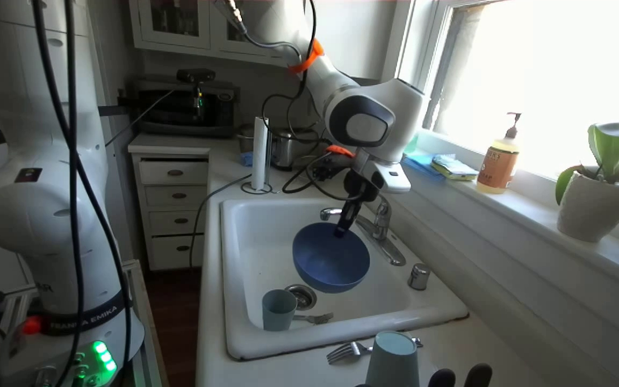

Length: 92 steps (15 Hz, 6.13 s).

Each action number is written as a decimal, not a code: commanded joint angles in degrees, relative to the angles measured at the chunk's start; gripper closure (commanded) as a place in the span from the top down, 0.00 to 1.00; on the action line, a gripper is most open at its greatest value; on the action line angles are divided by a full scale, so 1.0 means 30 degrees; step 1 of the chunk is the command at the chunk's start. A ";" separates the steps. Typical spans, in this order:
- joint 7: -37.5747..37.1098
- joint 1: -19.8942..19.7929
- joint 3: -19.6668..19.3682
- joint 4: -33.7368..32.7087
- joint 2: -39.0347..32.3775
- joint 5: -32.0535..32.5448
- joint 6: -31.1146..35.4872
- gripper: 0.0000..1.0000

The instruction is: Pour the contents of the blue bowl into the grey cup in the sink

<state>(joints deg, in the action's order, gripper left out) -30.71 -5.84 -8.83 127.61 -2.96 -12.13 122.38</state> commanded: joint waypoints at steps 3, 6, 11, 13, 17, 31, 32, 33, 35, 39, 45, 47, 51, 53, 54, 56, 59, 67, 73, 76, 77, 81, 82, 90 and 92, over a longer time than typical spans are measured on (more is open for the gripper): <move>-0.0324 0.0007 0.0448 0.2398 0.2155 0.0069 -0.0604 0.01; -0.0168 -0.0150 0.0427 0.1486 0.1162 -0.0039 -0.0533 0.04; -0.0111 0.0091 0.0676 0.1840 0.1282 -0.0089 -0.0525 0.01; -0.0244 0.0281 0.0975 0.2322 0.1670 -0.0196 -0.0667 0.01; -0.1257 0.0644 0.1611 0.3537 0.2305 -0.0463 -0.0301 0.01; 0.2907 0.1086 0.2107 0.7206 0.3835 -0.6303 0.4882 0.01; 0.3614 0.1137 0.2081 0.7332 0.3875 -0.6969 0.5232 0.01; 0.4086 0.1183 0.2089 0.7410 0.3916 -0.7439 0.5359 0.01; 0.5044 0.1271 0.2106 0.7469 0.3893 -0.8334 0.5620 0.01; 0.7156 0.1325 0.2013 0.7419 0.3726 -0.9890 0.5576 0.01; 0.9614 0.1241 0.1882 0.7496 0.3671 -1.1558 0.5419 0.01; 1.0139 0.1234 0.1867 0.7569 0.3628 -1.2245 0.5377 0.01; 1.1129 0.1171 0.1810 0.7945 0.3639 -1.3657 0.5350 0.01; 1.1667 0.1126 0.1760 0.8086 0.3703 -1.4213 0.5288 0.01; 1.1995 0.1100 0.1721 0.8144 0.3739 -1.4481 0.5251 0.01; 1.2517 0.1052 0.1680 0.8254 0.3753 -1.4865 0.5246 0.01; 1.3211 0.0982 0.1569 0.8395 0.3711 -1.5278 0.5061 0.01; 1.5219 0.0798 0.1154 0.8427 0.3728 -1.5939 0.4381 0.01; 1.6343 0.0502 0.0710 0.8436 0.3705 -1.6096 0.2948 0.01; 1.6805 0.0274 0.0435 0.8407 0.3672 -1.5993 0.2153 0.01; 1.6939 0.0205 0.0373 0.8402 0.3657 -1.6005 0.2006 0.01; 1.7435 -0.0005 0.0181 0.8414 0.3641 -1.6183 0.1475 0.01; 1.7557 -0.0052 0.0142 0.8409 0.3613 -1.6210 0.1337 0.01; 1.8916 -0.0408 -0.0264 0.8416 0.3498 -1.6526 0.0449 0.01; 1.9207 -0.0500 -0.0334 0.8412 0.3448 -1.6559 0.0276 0.01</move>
<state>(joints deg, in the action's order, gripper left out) 24.23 -6.37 -9.24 152.12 6.49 -60.11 125.30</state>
